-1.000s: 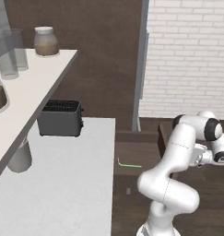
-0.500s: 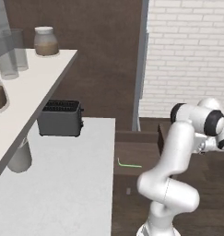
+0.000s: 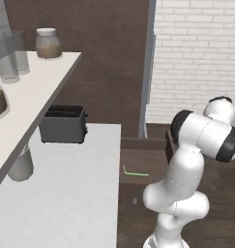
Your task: Take a straw from the drawer in front and place it inside the glass cup on the dining counter.
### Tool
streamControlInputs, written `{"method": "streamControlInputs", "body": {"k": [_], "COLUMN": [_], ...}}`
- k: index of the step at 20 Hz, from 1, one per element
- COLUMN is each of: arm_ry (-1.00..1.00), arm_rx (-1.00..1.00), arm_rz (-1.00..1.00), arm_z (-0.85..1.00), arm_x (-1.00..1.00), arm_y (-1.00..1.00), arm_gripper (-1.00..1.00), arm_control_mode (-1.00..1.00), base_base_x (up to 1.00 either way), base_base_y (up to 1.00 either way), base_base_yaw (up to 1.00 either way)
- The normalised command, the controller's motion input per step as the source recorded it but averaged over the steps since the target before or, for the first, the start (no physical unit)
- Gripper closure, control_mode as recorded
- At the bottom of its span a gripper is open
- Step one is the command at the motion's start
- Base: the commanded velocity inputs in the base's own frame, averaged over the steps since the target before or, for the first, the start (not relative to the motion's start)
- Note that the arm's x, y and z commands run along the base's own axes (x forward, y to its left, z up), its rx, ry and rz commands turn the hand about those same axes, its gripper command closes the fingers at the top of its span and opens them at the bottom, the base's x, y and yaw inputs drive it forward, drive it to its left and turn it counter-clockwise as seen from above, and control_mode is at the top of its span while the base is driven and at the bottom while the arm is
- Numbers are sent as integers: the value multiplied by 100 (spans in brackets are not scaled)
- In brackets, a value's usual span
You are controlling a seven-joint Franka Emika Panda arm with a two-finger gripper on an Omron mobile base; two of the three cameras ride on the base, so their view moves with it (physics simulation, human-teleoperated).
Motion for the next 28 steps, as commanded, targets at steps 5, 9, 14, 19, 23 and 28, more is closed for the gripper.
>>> {"method": "streamControlInputs", "body": {"k": [5, 9, 14, 19, 23, 28], "arm_ry": [5, 12, 12, 15, 13, 8], "arm_rx": [-33, -28, -22, -13, -17, -18], "arm_rz": [0, -2, -6, -10, -13, -16], "arm_z": [25, -7, -41, -54, -63, -51], "arm_x": [23, 27, 33, 39, 30, 22], "arm_y": [42, 27, 9, 0, 0, -1], "arm_gripper": [-100, -100, -100, -100, -100, -100], "arm_control_mode": [-100, -100, -100, -100, -100, -100], "base_base_x": [0, 0, 0, 0, 0, 0], "base_base_y": [0, 0, 0, 0, 0, 0], "base_base_yaw": [0, 0, 0, 0, 0, 0]}}
